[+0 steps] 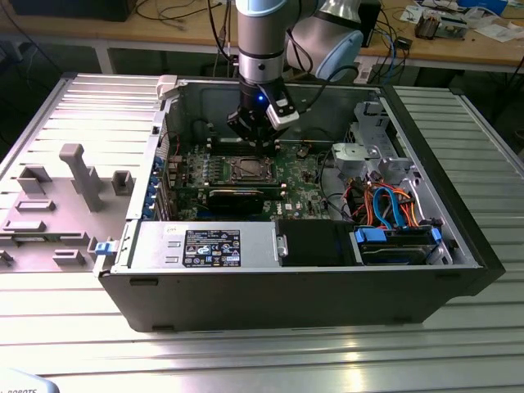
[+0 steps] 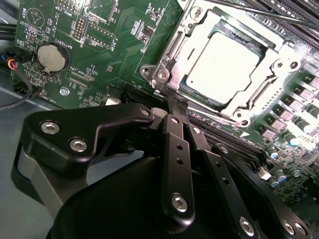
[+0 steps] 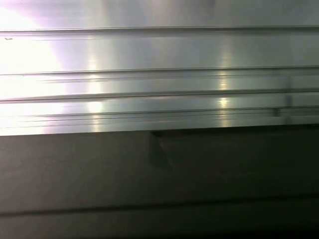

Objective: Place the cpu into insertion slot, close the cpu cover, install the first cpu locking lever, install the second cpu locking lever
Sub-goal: 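Install the first cpu locking lever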

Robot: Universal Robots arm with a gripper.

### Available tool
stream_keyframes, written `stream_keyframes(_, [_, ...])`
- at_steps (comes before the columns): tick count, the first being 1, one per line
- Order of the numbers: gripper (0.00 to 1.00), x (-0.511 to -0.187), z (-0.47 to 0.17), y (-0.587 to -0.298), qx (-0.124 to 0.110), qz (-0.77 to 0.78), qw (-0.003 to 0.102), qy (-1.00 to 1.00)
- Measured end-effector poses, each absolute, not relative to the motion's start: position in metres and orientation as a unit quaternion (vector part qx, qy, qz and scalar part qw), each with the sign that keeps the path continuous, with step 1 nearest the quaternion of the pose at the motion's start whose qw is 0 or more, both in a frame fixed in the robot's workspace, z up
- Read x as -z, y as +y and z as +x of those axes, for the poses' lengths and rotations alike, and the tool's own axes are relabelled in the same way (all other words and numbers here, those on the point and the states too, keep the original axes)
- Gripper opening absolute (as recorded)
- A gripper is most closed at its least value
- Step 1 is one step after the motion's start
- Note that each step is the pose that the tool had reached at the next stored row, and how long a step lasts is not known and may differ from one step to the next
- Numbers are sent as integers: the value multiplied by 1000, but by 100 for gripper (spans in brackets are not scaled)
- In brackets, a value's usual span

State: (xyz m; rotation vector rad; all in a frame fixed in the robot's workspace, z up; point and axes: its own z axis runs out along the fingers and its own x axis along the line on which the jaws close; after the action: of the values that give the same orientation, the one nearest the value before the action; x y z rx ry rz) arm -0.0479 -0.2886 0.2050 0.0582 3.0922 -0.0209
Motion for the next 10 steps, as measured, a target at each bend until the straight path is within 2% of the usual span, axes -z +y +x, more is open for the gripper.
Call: stream_keyframes(10, [11, -205, -48, -289, 7, 19, 24, 1000])
